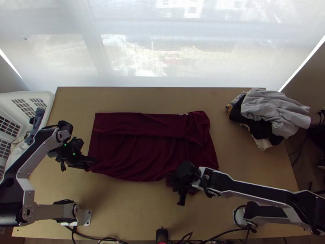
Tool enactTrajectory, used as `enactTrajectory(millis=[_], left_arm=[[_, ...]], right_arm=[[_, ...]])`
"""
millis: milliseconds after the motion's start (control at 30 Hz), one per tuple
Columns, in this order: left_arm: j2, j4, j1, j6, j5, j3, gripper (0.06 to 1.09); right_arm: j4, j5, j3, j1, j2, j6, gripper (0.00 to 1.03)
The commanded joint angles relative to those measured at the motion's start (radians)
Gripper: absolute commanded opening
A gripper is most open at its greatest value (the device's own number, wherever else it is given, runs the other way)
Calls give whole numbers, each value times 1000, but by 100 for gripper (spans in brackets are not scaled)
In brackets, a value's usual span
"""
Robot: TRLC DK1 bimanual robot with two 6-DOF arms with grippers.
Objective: Fold the t-shirt
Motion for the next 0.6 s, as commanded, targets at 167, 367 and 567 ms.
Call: enactTrajectory(millis=[167,367,567], left_arm=[[-115,10,-7,-23,4,72,9],[-155,10,-6,-23,9,63,9],[-201,11,8,-19,16,52,9]], right_arm=[[-112,-1,90,-241,-107,-38,3],[-142,-1,136,-301,-114,-38,3],[-179,-1,160,-364,-150,-42,3]])
